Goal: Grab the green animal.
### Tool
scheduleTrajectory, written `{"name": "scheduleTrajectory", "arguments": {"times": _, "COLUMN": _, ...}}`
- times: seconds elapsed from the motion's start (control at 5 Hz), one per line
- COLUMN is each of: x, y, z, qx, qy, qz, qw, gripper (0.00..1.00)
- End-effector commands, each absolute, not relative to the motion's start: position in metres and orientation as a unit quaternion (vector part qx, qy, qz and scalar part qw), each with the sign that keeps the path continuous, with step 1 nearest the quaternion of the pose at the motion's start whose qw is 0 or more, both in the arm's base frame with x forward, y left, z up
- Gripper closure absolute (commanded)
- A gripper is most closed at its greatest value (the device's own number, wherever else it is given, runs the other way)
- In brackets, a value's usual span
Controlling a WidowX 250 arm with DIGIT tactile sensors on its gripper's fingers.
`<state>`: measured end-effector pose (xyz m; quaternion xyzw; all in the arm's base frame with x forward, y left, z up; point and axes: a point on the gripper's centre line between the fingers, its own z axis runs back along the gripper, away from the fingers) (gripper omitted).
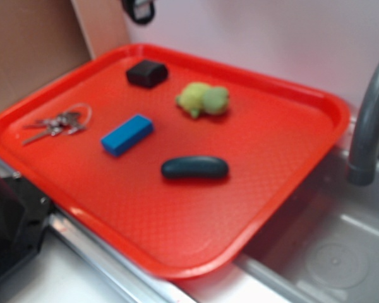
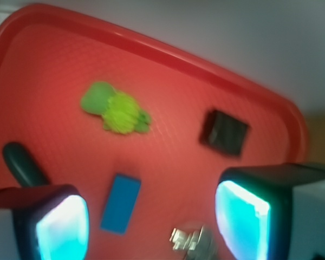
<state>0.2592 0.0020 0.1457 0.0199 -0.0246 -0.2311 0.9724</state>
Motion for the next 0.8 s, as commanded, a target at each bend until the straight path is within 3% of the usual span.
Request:
{"name": "scheduleTrajectory", "arguments": {"times": 0.0, "x": 0.258, "y": -0.024, "z": 0.139, "qx": 0.010, "qy": -0.014, "qz": -0.461, "qw": 0.887, "gripper": 0.00}}
{"name": "scheduleTrajectory", "arguments": {"times": 0.4, "x": 0.258, "y": -0.024, "z": 0.139, "qx": 0.010, "qy": -0.014, "qz": -0.461, "qw": 0.887, "gripper": 0.00}}
{"name": "scheduleTrajectory", "arguments": {"times": 0.6, "x": 0.276, "y": -0.026, "z": 0.135, "qx": 0.044, "qy": -0.046, "qz": -0.530, "qw": 0.846, "gripper": 0.00}}
